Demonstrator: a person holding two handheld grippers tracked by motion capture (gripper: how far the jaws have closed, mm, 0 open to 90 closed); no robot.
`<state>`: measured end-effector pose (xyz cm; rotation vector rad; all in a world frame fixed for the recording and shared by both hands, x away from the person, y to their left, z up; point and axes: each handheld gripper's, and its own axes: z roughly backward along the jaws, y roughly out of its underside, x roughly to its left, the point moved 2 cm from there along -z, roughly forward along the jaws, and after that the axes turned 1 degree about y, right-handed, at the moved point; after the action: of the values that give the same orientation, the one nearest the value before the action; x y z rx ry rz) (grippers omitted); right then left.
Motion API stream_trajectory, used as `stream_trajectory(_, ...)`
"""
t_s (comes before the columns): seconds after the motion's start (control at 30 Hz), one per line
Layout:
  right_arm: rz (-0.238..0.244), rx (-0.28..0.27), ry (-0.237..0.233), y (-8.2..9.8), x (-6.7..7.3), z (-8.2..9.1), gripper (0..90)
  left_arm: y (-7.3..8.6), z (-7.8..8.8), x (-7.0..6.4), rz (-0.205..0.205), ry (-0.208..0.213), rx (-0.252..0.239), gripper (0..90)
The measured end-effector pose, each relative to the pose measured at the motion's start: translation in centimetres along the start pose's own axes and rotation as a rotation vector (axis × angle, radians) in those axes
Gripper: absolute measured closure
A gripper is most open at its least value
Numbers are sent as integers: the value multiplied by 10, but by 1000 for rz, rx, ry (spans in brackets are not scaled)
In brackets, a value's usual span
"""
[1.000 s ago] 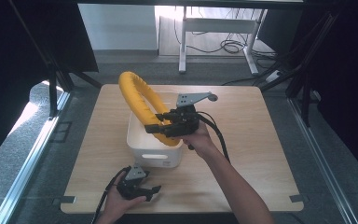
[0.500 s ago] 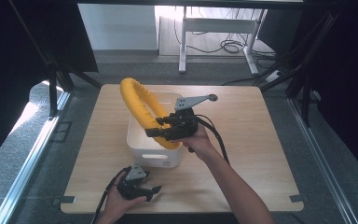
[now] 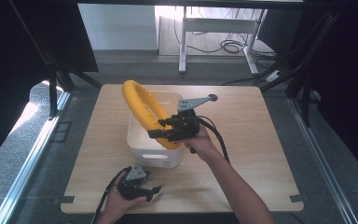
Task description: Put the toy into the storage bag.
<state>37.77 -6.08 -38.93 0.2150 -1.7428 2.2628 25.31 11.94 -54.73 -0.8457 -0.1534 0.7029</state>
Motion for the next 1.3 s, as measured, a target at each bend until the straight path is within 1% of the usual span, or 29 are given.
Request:
stream_trajectory(0.03, 1, -1, 0, 0, 0, 1, 499, 0, 0, 0, 2, 0, 1, 258)
stream_trajectory(0.27, 22, 8, 41, 4, -2, 8, 492, 0, -1, -1, -1, 3, 4, 258)
stream_trajectory(0.4, 33, 31, 68, 10, -6, 12, 488, 0, -2, -1, -3, 2, 6, 258)
stream_trajectory(0.47, 15, 7, 66, 14, -9, 16, 490, 0, -2, -1, -3, 2, 7, 258)
stream_trajectory(0.6, 8, 1, 63, 15, -10, 18, 491, 0, -2, -1, -3, 3, 8, 258)
stream_trajectory(0.8, 14, 1, 66, 15, -10, 18, 489, 0, -2, -1, -4, 3, 9, 257)
stream_trajectory(0.9, 28, 11, 75, 16, -9, 18, 475, 0, -2, -1, -4, 5, 11, 257)
stream_trajectory(0.93, 39, 22, 89, 16, -7, 17, 459, 0, -2, -1, -4, 5, 10, 257)
stream_trajectory(1.03, 44, 11, 113, 16, -5, 19, 433, 0, -2, -1, -3, 3, 9, 258)
stream_trajectory(1.07, 44, 11, 113, 16, -5, 19, 433, 0, -2, -1, -3, 3, 9, 258)
stream_trajectory(1.1, 46, 3, 128, 16, -4, 21, 416, 0, -2, -1, -3, 3, 8, 258)
stream_trajectory(1.3, 49, -24, 152, 17, 0, 30, 391, 0, -2, -1, -3, 5, 9, 257)
